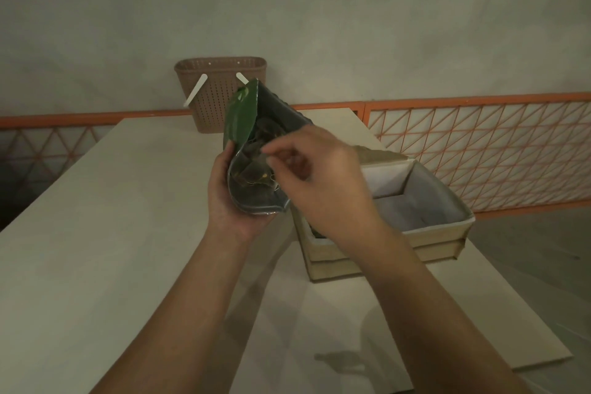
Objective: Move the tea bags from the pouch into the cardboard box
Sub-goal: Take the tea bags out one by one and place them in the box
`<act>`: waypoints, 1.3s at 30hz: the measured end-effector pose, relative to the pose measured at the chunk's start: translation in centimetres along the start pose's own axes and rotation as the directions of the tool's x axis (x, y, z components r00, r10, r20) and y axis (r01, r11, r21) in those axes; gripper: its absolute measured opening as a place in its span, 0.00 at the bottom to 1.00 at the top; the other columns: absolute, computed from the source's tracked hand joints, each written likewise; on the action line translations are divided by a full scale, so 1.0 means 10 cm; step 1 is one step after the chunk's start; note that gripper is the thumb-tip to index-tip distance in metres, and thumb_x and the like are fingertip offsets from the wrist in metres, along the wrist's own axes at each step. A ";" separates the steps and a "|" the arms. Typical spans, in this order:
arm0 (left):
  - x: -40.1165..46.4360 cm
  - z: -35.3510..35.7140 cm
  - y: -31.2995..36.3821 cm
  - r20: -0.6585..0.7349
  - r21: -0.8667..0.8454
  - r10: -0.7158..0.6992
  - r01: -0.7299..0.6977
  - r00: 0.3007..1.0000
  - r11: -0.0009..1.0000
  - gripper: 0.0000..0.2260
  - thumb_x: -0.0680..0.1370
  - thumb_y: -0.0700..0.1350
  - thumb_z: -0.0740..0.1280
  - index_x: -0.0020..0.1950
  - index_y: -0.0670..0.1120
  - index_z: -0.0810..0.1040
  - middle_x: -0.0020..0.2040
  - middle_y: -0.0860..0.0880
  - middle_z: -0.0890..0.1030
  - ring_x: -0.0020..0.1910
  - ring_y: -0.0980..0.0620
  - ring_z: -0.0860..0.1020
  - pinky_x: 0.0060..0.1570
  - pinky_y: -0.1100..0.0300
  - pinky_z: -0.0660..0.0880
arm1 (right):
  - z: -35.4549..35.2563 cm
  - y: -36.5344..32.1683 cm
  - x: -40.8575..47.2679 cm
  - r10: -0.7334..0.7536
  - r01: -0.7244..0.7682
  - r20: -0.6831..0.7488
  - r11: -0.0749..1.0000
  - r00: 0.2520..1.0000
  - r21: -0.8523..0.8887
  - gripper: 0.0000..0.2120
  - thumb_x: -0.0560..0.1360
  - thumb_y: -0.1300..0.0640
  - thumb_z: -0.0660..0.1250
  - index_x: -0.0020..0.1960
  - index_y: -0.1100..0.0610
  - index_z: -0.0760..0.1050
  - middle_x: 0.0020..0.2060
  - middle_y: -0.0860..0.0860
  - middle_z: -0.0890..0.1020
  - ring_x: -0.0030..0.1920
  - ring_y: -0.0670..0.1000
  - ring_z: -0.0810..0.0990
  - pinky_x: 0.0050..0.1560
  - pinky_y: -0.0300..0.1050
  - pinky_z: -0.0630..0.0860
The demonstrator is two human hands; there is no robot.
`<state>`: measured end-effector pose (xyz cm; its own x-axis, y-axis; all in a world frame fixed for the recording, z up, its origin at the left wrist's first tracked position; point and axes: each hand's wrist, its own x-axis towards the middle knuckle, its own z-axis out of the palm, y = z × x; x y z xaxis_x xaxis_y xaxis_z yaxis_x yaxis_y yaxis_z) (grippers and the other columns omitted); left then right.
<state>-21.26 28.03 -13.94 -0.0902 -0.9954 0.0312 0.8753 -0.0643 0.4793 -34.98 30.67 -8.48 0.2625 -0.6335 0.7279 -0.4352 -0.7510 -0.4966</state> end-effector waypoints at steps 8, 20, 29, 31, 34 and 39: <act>-0.01 0.00 0.03 -0.075 0.023 -0.007 0.009 0.997 1.000 0.21 0.79 0.59 0.62 0.62 0.47 0.82 0.57 0.45 0.84 0.53 0.44 0.84 0.52 0.52 0.81 | 0.35 0.03 0.19 0.098 0.050 0.273 0.870 0.957 -0.490 0.20 0.76 0.59 0.69 0.66 0.56 0.73 0.62 0.53 0.76 0.64 0.53 0.71 0.62 0.48 0.75; -0.01 0.04 0.02 -0.047 0.035 -0.036 0.038 0.998 0.999 0.22 0.79 0.61 0.62 0.60 0.46 0.83 0.56 0.43 0.84 0.49 0.43 0.85 0.47 0.52 0.83 | 0.03 0.05 0.09 0.167 -0.154 0.136 0.983 0.977 -0.099 0.06 0.73 0.61 0.71 0.43 0.54 0.74 0.39 0.49 0.80 0.40 0.46 0.79 0.38 0.37 0.76; 0.04 0.02 0.03 0.025 -0.049 -0.040 0.041 0.999 0.998 0.21 0.81 0.59 0.62 0.62 0.45 0.83 0.62 0.42 0.82 0.55 0.40 0.83 0.56 0.47 0.81 | -0.53 0.23 -0.03 0.366 -0.273 -0.228 0.894 0.903 0.355 0.06 0.75 0.66 0.67 0.48 0.57 0.74 0.39 0.51 0.80 0.36 0.44 0.78 0.36 0.40 0.77; 0.03 0.03 0.02 0.015 -0.042 -0.024 0.025 1.000 0.999 0.20 0.82 0.58 0.61 0.60 0.45 0.84 0.61 0.43 0.82 0.54 0.40 0.83 0.57 0.47 0.80 | -0.57 0.36 -0.08 0.415 -0.340 -0.233 0.891 0.879 0.301 0.08 0.75 0.65 0.67 0.50 0.54 0.75 0.39 0.51 0.79 0.34 0.43 0.76 0.34 0.35 0.73; 0.02 0.04 0.01 0.012 -0.044 -0.007 0.007 1.000 0.999 0.20 0.82 0.58 0.61 0.59 0.45 0.84 0.61 0.43 0.82 0.53 0.40 0.84 0.56 0.46 0.80 | -0.57 0.54 -0.14 0.492 -0.486 -0.101 0.870 0.865 0.077 0.05 0.75 0.59 0.70 0.47 0.50 0.77 0.40 0.48 0.81 0.38 0.45 0.78 0.33 0.29 0.70; 0.02 0.03 -0.01 0.004 -0.022 -0.003 0.003 1.000 1.000 0.21 0.82 0.58 0.61 0.57 0.45 0.85 0.60 0.43 0.83 0.53 0.41 0.84 0.57 0.47 0.80 | -0.48 0.63 -0.23 0.563 -0.550 0.100 0.825 0.821 -0.126 0.06 0.76 0.48 0.70 0.46 0.50 0.80 0.38 0.41 0.80 0.39 0.38 0.76 0.34 0.28 0.67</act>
<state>-21.47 27.88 -13.70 -0.0944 -0.9950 0.0330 0.8854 -0.0688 0.4597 -42.43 28.29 -11.06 0.0566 -0.9610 0.2708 -0.6122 -0.2477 -0.7509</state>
